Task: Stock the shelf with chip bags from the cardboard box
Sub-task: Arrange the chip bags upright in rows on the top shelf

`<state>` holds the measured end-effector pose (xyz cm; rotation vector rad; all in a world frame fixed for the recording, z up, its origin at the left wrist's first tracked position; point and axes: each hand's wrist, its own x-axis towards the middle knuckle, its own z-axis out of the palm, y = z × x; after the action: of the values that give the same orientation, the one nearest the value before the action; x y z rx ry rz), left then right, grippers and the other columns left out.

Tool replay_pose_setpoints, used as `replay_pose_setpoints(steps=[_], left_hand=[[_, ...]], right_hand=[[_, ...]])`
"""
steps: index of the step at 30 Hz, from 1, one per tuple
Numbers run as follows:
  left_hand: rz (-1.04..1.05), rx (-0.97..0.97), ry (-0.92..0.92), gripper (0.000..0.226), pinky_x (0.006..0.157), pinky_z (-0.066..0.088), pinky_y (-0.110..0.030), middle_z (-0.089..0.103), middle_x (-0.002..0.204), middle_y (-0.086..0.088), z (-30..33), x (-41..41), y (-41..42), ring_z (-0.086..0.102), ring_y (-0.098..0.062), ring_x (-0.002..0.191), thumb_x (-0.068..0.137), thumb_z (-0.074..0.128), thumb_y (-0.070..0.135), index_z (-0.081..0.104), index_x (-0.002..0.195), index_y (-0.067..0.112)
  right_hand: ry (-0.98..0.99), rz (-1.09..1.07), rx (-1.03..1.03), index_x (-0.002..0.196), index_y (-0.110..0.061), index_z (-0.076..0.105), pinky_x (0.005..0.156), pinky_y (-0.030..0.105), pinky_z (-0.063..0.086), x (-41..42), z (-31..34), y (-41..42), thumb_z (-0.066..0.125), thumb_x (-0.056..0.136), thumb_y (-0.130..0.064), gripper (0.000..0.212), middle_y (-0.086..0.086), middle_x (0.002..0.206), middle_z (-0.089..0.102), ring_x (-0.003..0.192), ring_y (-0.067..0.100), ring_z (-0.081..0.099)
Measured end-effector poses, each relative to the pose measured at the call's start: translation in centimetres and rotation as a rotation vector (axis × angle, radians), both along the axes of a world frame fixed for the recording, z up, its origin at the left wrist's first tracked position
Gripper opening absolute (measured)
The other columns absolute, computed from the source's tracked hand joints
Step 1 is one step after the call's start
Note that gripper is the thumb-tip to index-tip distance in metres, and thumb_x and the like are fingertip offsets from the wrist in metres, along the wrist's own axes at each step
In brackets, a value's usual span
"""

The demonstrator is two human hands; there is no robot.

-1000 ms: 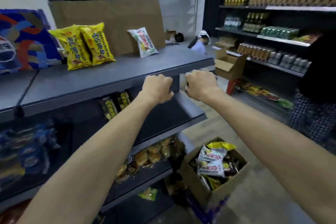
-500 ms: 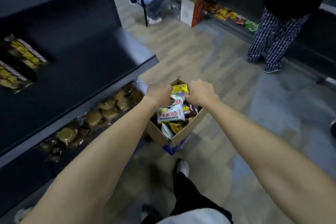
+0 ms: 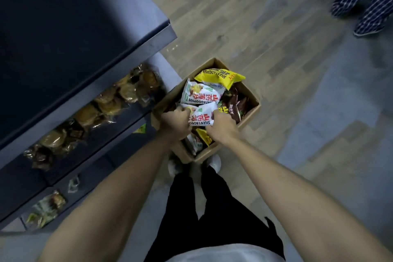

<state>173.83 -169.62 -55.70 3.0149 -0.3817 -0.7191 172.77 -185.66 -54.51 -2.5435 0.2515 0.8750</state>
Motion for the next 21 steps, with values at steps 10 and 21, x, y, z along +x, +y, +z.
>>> replay_pose_setpoints(steps=[10,21], left_hand=[[-0.193,-0.083,-0.081,0.05,0.085,0.045,-0.039,0.044,0.137,-0.012,-1.8,6.6,-0.7,0.051,-0.034,0.114,0.09,0.054,0.023,0.042,0.138,0.021],[-0.701,-0.294,-0.34,0.043,0.089,0.051,-0.043,0.066,0.109,-0.013,-8.5,10.7,1.5,0.058,-0.036,0.113,0.094,0.045,0.036,0.064,0.123,0.012]], right_hand=[[0.203,-0.758,0.244,0.154,-0.008,0.006,0.099,0.038,0.039,1.5,-3.5,6.7,0.047,0.1,-0.031,0.072,0.021,0.148,0.039,0.13,0.039,0.044],[0.1,-1.364,0.32,0.154,-0.029,-0.006,0.075,0.035,0.034,4.1,-7.1,10.4,0.051,0.098,-0.021,0.08,0.021,0.144,0.024,0.092,0.032,0.047]])
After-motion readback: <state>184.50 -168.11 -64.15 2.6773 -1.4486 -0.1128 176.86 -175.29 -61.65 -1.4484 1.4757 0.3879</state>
